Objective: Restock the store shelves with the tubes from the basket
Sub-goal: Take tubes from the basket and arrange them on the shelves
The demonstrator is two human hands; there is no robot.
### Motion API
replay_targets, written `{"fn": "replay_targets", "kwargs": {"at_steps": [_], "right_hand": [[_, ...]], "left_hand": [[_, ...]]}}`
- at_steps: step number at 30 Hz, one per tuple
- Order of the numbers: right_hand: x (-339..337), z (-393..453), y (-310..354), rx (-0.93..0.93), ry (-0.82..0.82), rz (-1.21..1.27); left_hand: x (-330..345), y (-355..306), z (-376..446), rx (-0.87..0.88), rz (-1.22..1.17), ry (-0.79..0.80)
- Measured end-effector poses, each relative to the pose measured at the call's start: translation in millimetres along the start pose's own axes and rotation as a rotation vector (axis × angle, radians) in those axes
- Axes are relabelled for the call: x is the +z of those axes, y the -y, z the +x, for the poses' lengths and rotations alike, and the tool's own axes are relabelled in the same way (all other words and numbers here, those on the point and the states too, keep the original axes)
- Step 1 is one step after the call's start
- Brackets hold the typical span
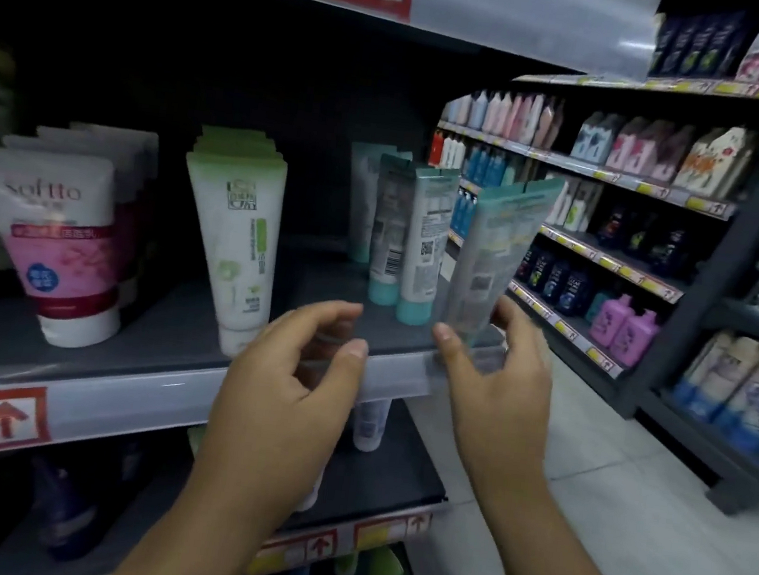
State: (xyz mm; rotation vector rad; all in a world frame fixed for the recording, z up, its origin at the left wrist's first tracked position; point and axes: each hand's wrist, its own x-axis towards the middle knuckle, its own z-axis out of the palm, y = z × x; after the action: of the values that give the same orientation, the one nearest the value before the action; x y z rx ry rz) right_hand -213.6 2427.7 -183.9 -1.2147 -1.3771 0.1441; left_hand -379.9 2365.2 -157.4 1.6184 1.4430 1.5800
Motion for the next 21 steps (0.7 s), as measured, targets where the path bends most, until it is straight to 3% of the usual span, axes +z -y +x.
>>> {"fn": "replay_targets", "kwargs": {"at_steps": [4,7,10,12,16,21], "right_hand": [[-2,-19,37,-0.138,0.225,0.155],[0,-25,52,-0.194,0.384,0.217],[-6,-21,57,-0.071,0.562,0.282],[-8,-15,57,-0.004,0.48,0.278],[3,11,50,0.147,0.112,0.119],[41,46,46,0.281,0.273,-0.096]], "left_hand": [[6,-14,-3,0.004,-0.187,0.162],[2,-17,-7,-0.024,-0.254,0.032],[-10,-12,-6,-0.078,-0.255,-0.018],[-18,-14,-5,-0.083,-0.248,-0.044],[-31,-23,-3,-0.055,-0.295,-0.056],[-41,-30,0,-0.045,-0.352,-0.063]]}}
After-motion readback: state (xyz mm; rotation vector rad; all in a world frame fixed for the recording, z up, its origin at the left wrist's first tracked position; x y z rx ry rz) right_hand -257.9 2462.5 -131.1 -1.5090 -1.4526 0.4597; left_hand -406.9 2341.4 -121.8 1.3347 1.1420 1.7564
